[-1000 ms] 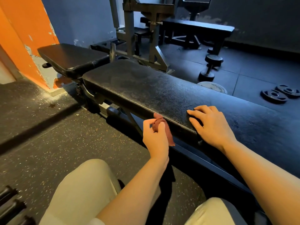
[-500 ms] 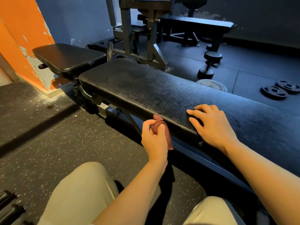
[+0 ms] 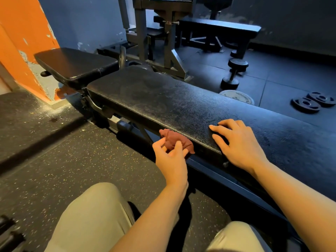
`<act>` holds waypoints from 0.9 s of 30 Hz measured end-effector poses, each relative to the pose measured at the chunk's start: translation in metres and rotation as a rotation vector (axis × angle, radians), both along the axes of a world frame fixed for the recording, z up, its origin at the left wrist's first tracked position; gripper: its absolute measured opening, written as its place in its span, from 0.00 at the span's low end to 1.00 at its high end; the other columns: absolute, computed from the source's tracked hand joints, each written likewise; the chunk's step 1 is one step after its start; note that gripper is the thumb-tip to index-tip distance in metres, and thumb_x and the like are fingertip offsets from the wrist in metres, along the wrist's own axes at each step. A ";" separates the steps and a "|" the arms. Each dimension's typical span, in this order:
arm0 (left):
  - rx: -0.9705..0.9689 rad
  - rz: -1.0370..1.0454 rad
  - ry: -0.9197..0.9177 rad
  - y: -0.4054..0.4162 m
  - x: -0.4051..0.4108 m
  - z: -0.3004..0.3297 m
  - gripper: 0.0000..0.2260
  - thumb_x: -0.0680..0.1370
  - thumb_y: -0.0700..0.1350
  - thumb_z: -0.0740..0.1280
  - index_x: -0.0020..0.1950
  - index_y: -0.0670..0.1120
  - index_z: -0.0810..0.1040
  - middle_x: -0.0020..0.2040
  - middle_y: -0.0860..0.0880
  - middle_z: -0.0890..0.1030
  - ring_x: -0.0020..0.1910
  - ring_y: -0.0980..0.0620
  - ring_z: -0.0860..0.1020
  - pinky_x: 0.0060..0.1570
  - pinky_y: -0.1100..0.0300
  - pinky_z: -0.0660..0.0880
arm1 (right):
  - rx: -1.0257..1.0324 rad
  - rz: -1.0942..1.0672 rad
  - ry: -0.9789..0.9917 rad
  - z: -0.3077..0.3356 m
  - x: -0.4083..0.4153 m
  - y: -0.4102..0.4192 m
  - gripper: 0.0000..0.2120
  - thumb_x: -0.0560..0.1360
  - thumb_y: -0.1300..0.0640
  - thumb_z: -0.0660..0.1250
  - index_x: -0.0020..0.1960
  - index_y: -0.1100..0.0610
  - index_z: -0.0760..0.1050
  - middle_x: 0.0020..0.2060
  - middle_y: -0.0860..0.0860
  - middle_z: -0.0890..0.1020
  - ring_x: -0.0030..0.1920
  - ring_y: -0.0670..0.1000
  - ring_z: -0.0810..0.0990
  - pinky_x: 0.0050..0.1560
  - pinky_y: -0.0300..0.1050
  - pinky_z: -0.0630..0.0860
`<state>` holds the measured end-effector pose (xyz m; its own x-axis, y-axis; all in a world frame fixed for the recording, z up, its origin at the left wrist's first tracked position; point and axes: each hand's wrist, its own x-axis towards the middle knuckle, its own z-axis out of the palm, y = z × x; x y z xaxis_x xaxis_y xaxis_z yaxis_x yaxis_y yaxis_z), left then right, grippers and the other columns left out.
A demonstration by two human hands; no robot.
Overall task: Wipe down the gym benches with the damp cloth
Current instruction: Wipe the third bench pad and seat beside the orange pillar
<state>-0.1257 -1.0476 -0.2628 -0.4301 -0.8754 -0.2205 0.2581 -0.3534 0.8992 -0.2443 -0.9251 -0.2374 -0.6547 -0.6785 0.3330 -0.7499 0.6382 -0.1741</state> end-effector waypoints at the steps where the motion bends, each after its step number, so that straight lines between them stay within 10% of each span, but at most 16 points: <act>1: -0.005 0.006 -0.024 0.006 -0.002 0.000 0.11 0.77 0.33 0.67 0.57 0.40 0.71 0.51 0.44 0.80 0.41 0.59 0.83 0.35 0.67 0.78 | -0.003 -0.002 0.000 0.000 0.000 0.000 0.16 0.79 0.48 0.60 0.65 0.47 0.76 0.58 0.49 0.77 0.59 0.56 0.72 0.57 0.56 0.69; 6: -0.143 -0.080 -0.141 0.008 0.001 -0.007 0.10 0.75 0.36 0.71 0.49 0.43 0.71 0.43 0.45 0.80 0.35 0.56 0.81 0.35 0.64 0.78 | -0.003 -0.007 -0.002 -0.001 0.000 0.000 0.16 0.79 0.49 0.62 0.65 0.47 0.76 0.58 0.50 0.77 0.59 0.57 0.72 0.57 0.56 0.69; 13: -0.563 0.052 -0.361 -0.012 0.003 -0.017 0.18 0.72 0.42 0.74 0.60 0.52 0.75 0.54 0.53 0.77 0.54 0.53 0.73 0.54 0.59 0.70 | 0.002 -0.005 -0.006 -0.001 0.000 0.000 0.16 0.79 0.48 0.61 0.65 0.47 0.76 0.59 0.49 0.77 0.60 0.56 0.72 0.57 0.55 0.68; 22: -0.336 -0.158 -0.208 0.024 0.004 -0.038 0.10 0.76 0.38 0.68 0.52 0.50 0.71 0.41 0.54 0.79 0.39 0.63 0.78 0.42 0.66 0.72 | -0.026 -0.004 0.002 -0.002 0.000 -0.001 0.14 0.79 0.50 0.63 0.64 0.48 0.77 0.57 0.51 0.78 0.57 0.57 0.73 0.55 0.55 0.68; 27: -0.388 0.141 -0.333 -0.015 -0.001 -0.031 0.16 0.73 0.41 0.71 0.57 0.52 0.71 0.50 0.50 0.77 0.49 0.53 0.77 0.49 0.55 0.74 | -0.020 0.004 -0.001 -0.001 0.000 -0.001 0.15 0.79 0.50 0.62 0.65 0.48 0.77 0.58 0.50 0.77 0.59 0.57 0.72 0.57 0.55 0.67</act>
